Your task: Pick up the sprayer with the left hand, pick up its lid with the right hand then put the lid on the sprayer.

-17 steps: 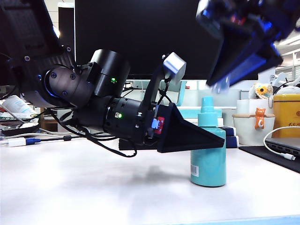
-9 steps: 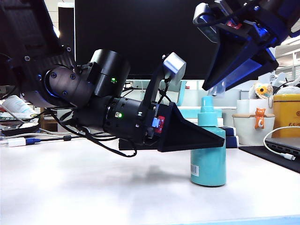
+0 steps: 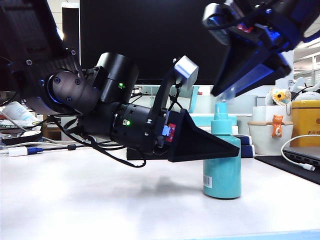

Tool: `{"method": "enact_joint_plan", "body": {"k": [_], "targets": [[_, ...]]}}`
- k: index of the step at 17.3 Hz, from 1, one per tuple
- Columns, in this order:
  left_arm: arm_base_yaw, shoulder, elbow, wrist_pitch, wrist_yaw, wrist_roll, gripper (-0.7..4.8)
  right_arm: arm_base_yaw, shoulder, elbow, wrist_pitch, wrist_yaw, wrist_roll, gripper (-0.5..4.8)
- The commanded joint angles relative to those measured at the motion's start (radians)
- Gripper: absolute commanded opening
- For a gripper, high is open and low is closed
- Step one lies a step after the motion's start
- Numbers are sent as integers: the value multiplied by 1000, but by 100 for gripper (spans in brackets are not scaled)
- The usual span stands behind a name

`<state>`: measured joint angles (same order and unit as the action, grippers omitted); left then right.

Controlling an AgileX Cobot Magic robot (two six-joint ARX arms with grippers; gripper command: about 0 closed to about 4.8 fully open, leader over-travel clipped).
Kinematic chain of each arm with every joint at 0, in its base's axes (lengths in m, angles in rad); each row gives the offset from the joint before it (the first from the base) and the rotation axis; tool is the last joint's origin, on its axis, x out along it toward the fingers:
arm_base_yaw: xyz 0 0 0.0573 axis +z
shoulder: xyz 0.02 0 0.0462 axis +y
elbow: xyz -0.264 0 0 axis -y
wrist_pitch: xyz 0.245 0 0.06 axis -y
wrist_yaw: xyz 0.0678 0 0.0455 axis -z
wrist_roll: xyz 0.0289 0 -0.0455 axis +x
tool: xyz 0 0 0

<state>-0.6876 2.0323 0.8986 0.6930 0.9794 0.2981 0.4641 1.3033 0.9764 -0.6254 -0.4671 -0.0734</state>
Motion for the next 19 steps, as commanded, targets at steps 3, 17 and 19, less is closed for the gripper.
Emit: {"method": "enact_joint_plan", "body": {"k": [3, 17, 19], "targets": [[-2, 6, -2, -30, -7, -3, 236, 48, 13, 6, 53, 32, -8, 1], [0, 6, -2, -70, -12, -3, 236, 46, 9, 27, 55, 111, -40, 306], [3, 5, -2, -69, -46, -2, 237, 45, -4, 43, 18, 162, -71, 307]]}}
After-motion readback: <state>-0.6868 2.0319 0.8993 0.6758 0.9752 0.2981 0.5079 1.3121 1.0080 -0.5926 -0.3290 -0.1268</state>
